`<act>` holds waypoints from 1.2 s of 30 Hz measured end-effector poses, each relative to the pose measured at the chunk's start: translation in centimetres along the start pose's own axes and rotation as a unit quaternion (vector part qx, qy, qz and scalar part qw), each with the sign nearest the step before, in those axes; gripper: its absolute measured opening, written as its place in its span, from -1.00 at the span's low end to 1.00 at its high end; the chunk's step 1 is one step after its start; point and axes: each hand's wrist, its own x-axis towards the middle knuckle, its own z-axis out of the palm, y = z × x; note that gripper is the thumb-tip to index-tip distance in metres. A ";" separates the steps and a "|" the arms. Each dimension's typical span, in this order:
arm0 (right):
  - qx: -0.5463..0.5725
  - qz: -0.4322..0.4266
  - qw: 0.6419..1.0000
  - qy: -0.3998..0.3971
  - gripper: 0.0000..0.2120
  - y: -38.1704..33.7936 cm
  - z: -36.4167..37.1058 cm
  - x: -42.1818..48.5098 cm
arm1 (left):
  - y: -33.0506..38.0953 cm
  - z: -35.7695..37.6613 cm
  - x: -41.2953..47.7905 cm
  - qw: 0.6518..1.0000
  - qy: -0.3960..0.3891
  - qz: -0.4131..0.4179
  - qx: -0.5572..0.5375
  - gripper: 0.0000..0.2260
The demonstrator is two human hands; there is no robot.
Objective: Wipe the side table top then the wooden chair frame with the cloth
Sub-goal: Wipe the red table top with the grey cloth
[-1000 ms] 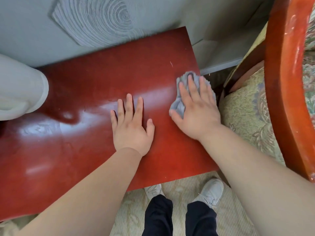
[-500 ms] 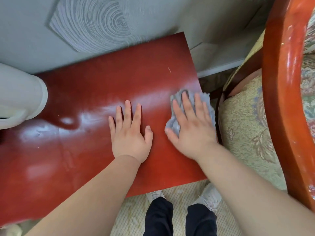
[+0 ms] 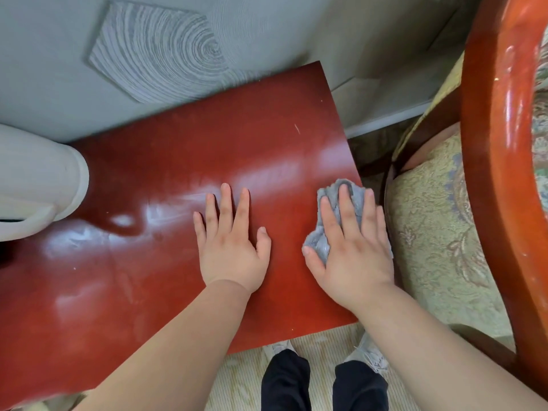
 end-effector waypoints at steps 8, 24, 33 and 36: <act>0.022 -0.005 1.000 0.012 -0.19 -1.1 -3.0 14.0 | 0.1 0.1 0.0 1.000 0.005 -0.005 0.007 -0.35; 0.019 -0.037 0.999 -0.003 -0.16 0.3 -4.8 17.7 | -0.1 -0.1 0.1 1.000 -0.011 -0.007 0.021 -0.34; 0.007 -0.074 0.997 -0.034 -0.16 -2.0 -0.6 1.1 | -0.1 0.0 0.0 1.000 -0.006 -0.004 0.003 -0.33; -0.010 -0.100 0.995 -0.021 -0.13 -1.4 -1.0 3.8 | -0.1 0.0 0.0 1.000 -0.006 -0.005 0.004 -0.33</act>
